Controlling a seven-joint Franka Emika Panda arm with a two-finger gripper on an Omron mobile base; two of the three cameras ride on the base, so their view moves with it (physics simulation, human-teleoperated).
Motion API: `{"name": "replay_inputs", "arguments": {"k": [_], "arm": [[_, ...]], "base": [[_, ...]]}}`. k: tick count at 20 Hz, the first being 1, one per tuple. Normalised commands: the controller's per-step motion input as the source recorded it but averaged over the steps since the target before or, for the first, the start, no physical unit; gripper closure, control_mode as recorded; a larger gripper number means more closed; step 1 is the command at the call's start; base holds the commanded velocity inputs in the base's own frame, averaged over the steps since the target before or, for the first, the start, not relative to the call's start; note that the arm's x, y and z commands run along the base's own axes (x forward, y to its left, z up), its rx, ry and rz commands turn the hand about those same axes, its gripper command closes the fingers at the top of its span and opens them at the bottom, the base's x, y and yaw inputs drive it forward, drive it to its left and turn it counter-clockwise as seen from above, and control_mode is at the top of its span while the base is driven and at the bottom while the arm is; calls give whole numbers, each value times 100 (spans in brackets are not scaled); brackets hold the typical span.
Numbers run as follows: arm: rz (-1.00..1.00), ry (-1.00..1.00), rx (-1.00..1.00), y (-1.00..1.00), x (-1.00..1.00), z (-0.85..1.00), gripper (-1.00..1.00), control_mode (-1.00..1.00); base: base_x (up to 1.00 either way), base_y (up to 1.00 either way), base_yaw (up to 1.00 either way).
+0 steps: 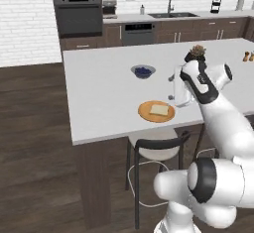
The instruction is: Start the toaster. Once the lever pops up, take the bread to the plate on the dining counter.
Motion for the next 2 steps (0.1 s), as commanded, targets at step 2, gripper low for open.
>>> {"name": "replay_inputs", "arguments": {"k": [2], "arm": [[1,-4,1,31,-48,0,-100,-100]], "base": [[0,0,0]]}}
